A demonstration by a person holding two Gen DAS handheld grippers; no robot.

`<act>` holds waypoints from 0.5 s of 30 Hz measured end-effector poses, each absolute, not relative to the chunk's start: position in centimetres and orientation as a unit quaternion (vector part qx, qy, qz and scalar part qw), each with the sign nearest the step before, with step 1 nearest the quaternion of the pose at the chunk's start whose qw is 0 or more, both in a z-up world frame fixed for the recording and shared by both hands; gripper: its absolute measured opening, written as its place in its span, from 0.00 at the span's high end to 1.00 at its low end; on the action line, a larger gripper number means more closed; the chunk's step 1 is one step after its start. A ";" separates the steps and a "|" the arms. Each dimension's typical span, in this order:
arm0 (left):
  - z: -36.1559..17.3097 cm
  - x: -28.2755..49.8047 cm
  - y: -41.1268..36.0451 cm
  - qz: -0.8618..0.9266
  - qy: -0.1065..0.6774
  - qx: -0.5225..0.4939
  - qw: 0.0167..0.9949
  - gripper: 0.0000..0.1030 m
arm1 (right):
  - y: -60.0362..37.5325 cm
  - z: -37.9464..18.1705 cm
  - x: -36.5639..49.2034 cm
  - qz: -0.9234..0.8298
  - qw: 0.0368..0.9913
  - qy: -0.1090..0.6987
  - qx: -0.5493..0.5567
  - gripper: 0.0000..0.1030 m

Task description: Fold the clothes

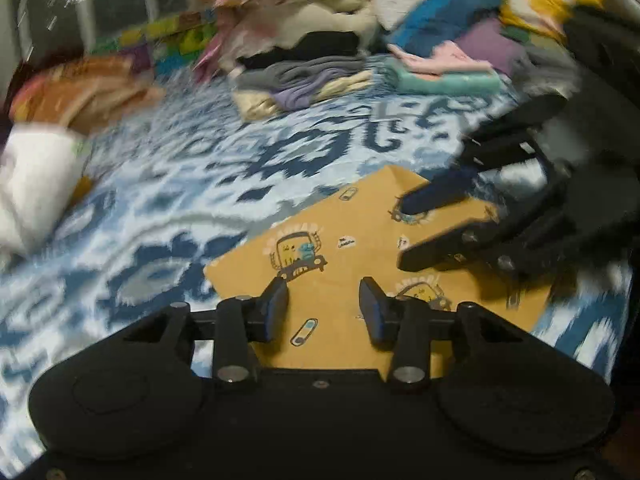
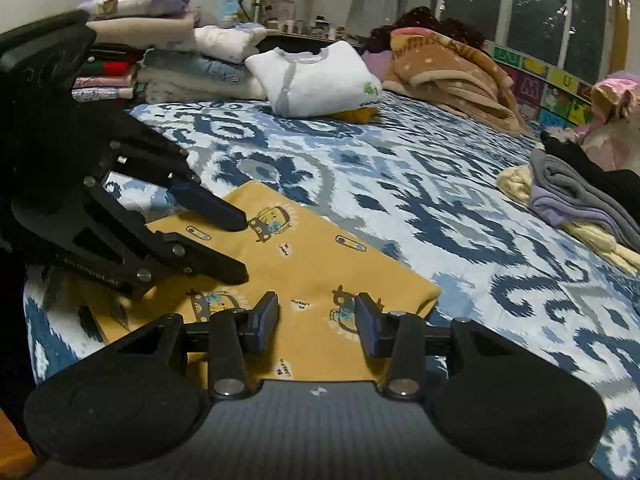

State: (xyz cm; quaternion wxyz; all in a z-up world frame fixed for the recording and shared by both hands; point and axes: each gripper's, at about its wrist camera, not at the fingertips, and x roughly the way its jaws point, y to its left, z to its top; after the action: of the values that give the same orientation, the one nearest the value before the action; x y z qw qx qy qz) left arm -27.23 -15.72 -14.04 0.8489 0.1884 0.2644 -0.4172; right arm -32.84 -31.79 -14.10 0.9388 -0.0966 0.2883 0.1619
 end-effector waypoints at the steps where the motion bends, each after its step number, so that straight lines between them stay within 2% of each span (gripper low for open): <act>1: -13.7 -27.6 -15.4 -0.412 0.265 0.187 0.852 0.59 | -31.7 -14.0 -33.5 0.160 0.939 0.287 -0.098 0.58; 5: -12.9 -28.6 -12.7 -0.387 0.279 0.133 0.869 0.58 | -31.8 -13.3 -36.6 0.143 0.946 0.285 -0.062 0.56; 6: -12.8 -28.2 -11.8 -0.371 0.296 0.100 0.874 0.57 | -32.5 -13.0 -37.2 0.134 0.947 0.290 -0.020 0.55; 8: -12.6 -27.4 -9.7 -0.336 0.333 0.024 0.881 0.56 | -34.0 -12.6 -38.4 0.115 0.947 0.294 0.061 0.44; 12: -13.7 -26.4 -5.6 -0.314 0.411 -0.143 0.844 0.55 | -37.7 -13.0 -40.3 0.080 0.929 0.286 0.221 0.42; 15: -14.6 -26.5 -4.1 -0.316 0.442 -0.229 0.808 0.54 | -40.1 -14.7 -40.8 0.078 0.895 0.277 0.342 0.42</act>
State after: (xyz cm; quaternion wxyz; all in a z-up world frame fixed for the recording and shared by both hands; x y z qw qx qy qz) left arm -26.51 -4.14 -14.60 0.8082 -0.2285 0.4416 -0.3155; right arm -40.81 -40.13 -14.68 0.8945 0.3418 0.2773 0.0779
